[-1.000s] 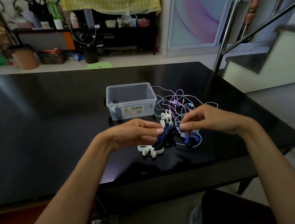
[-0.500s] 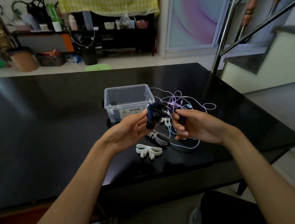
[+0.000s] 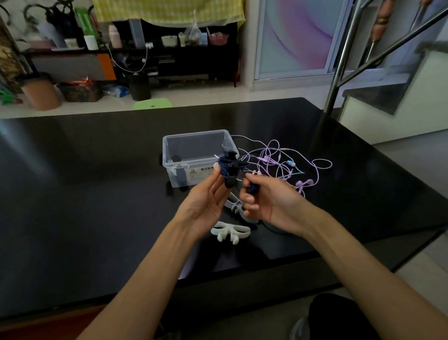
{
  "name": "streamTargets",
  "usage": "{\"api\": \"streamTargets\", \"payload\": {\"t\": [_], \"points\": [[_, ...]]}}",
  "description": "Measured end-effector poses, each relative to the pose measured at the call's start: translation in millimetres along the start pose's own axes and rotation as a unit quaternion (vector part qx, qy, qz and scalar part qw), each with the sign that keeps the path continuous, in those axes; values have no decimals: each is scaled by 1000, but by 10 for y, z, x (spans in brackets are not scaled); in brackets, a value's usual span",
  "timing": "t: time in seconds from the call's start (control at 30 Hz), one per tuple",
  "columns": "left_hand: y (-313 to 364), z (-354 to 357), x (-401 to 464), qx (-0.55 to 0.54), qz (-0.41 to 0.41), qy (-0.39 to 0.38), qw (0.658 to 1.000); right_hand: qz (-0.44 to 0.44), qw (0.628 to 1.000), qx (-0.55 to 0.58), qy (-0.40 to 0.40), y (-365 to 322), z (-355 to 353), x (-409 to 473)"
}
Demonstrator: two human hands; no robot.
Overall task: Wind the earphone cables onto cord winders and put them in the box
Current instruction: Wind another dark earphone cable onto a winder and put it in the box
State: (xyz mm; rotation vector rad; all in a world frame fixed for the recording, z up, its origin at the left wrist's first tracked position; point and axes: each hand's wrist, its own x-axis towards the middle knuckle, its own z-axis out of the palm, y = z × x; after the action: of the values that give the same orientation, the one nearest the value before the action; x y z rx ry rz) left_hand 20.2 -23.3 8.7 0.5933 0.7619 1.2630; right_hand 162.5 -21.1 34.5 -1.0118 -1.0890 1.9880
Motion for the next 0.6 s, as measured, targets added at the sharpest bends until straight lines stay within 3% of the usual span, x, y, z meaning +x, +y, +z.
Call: {"api": "streamTargets", "payload": {"t": [0.13,0.27,0.33,0.4,0.53,0.6], "points": [[-114,48,39,56,81,33,995,-53,976,-161,138,46,89,112],[-197,64,42,138,146,55,978,-99,879,-406,229,89,76,117],[-213,65,30,165,163,65,970,-110,850,-451,249,89,85,93],[-212,71,10,182,182,72,964,-116,865,-424,241,81,104,83],[-220,39,6,214,191,86,954,-69,968,-165,175,36,141,31],[-240,33,5,230,199,87,949,-68,981,-93,158,29,133,8]]}}
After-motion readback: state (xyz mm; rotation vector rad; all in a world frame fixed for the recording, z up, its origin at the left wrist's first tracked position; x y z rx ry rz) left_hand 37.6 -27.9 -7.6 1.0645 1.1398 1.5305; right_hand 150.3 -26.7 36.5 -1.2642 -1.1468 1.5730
